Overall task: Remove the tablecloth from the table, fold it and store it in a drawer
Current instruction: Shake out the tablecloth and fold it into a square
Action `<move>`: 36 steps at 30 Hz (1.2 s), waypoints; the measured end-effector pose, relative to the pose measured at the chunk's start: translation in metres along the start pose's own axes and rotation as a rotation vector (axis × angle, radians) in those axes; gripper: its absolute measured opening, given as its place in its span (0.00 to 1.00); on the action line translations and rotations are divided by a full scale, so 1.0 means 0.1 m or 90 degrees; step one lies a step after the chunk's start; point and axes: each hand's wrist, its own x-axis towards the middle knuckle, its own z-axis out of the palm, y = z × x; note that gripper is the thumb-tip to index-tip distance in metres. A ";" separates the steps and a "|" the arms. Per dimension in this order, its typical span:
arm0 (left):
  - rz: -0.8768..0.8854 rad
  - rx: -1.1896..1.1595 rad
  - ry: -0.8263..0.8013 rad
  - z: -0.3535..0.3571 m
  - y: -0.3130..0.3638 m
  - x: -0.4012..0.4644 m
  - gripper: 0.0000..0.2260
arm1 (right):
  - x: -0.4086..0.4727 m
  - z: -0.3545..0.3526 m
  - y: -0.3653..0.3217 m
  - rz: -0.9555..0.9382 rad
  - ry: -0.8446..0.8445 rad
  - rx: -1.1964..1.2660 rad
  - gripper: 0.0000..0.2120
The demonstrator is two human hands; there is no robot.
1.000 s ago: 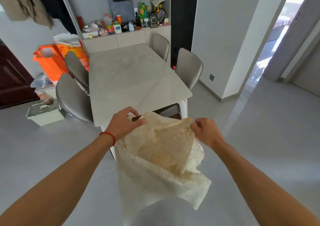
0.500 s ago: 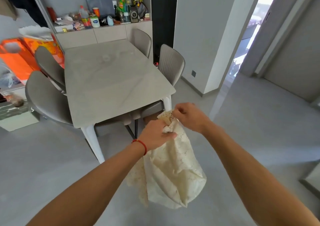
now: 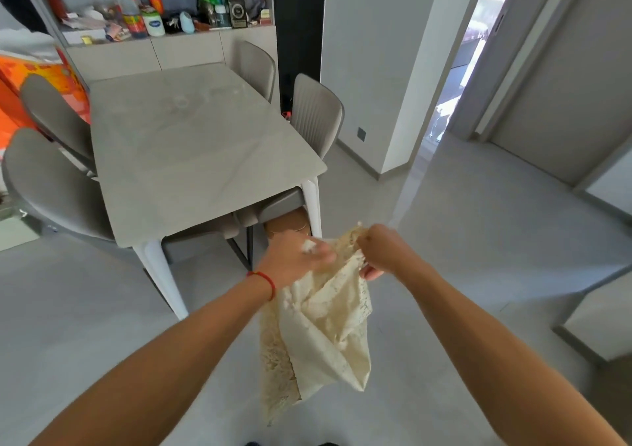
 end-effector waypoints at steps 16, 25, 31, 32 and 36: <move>-0.319 -0.113 0.509 -1.77 -1.31 -0.11 0.29 | 0.27 -0.83 1.59 0.207 0.147 -0.127 0.09; -0.294 -0.095 0.435 -2.21 -1.31 -0.18 0.32 | 0.17 -0.92 1.82 0.113 0.056 0.071 0.11; -0.307 -0.156 0.371 -2.40 -1.21 -0.21 0.36 | 0.27 -1.17 1.74 0.047 0.218 0.184 0.08; -0.310 -0.196 0.356 -2.42 -1.19 -0.21 0.35 | 0.29 -1.23 1.74 0.049 0.248 0.238 0.08; -0.288 -0.350 0.273 -2.47 -1.09 -0.20 0.07 | 0.31 -1.36 1.68 0.045 0.359 0.278 0.06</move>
